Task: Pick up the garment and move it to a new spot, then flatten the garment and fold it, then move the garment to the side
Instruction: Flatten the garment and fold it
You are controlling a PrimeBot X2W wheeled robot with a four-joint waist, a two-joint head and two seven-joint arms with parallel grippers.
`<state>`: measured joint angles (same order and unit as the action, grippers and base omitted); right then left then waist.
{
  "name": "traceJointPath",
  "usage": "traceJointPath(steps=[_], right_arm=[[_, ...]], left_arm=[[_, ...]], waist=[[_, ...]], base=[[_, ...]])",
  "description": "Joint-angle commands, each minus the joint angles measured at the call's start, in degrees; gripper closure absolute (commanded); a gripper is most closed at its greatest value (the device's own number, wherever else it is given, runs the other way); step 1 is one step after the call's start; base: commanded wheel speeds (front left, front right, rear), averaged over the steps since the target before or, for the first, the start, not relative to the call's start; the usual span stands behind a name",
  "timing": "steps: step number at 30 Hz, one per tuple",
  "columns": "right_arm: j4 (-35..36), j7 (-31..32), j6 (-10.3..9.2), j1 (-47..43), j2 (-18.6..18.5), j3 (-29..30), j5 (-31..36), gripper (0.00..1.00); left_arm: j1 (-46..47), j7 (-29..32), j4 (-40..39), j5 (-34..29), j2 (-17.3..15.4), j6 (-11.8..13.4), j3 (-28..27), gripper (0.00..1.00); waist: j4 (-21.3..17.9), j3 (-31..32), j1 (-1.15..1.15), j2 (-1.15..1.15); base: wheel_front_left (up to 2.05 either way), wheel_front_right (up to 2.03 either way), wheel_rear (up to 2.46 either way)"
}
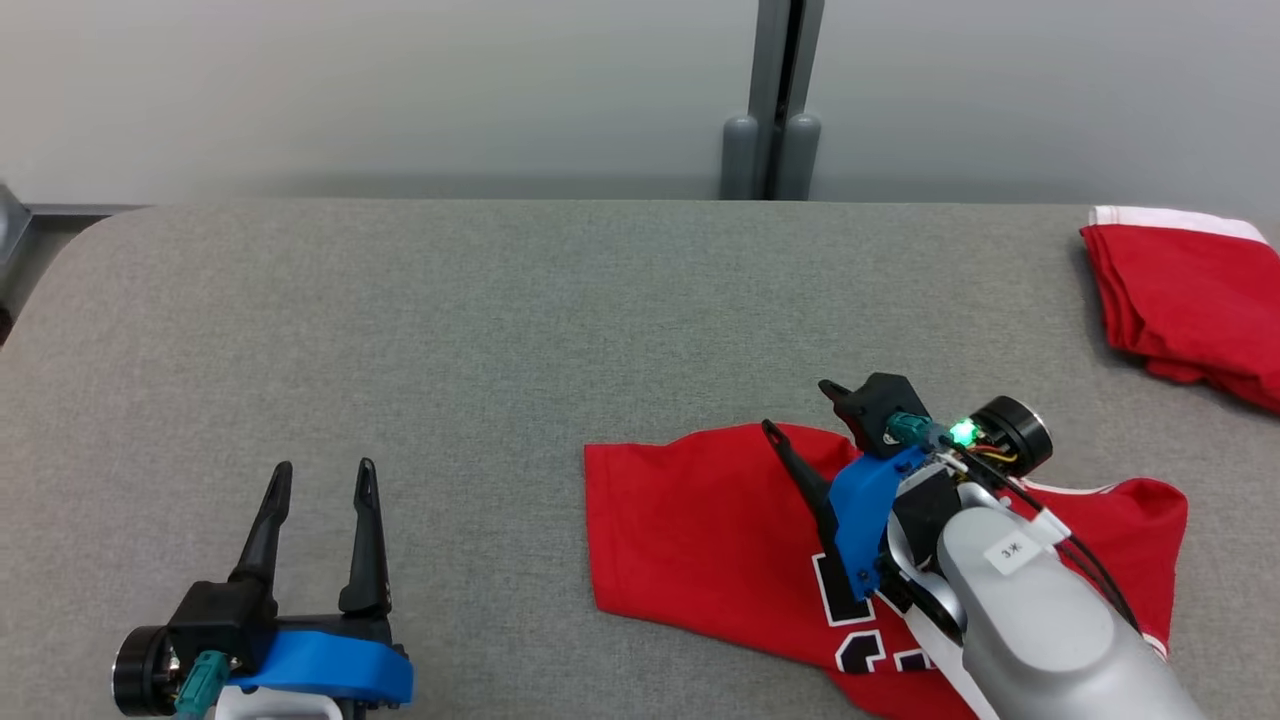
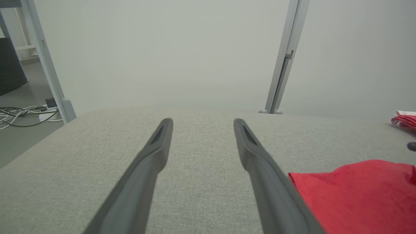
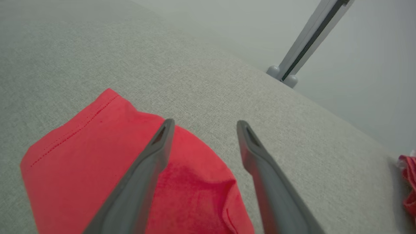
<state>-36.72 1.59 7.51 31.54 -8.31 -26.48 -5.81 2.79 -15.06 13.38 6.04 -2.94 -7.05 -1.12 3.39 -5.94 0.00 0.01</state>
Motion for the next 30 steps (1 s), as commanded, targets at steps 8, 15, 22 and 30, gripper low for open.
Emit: traceJointPath(steps=[8, 15, 22, 30], right_arm=[[-15.1, 3.1, -0.03, 9.2, 0.3, -8.2, -4.7, 0.0], [-24.0, 4.3, -0.03, 13.9, 0.2, -15.2, -7.5, 0.0], [-28.2, 5.4, -0.03, 15.5, 1.4, -20.6, -12.2, 1.0], [-30.4, -7.6, -0.03, 25.2, -0.1, -18.4, -12.4, 1.0]], left_arm=[[2.2, -0.1, 0.2, 1.0, 0.1, 0.5, 1.1, 0.0], [3.3, -0.1, 0.3, 1.1, 0.1, 0.7, 2.1, 0.0], [3.9, -0.1, 0.5, 1.4, 0.1, 1.0, 2.9, 0.0], [4.3, -0.1, 0.5, 1.1, 0.1, 0.9, 2.8, 0.0]], waist=[[3.3, -3.0, 0.0, -0.01], [4.2, -4.6, 0.0, -0.01], [4.4, -4.9, 0.0, -0.01], [4.7, -4.7, 0.0, -0.01]], base=[[0.0, 0.0, 0.0], [0.0, 0.0, 0.0], [0.0, 0.0, 0.0], [0.0, 0.0, 0.0]])
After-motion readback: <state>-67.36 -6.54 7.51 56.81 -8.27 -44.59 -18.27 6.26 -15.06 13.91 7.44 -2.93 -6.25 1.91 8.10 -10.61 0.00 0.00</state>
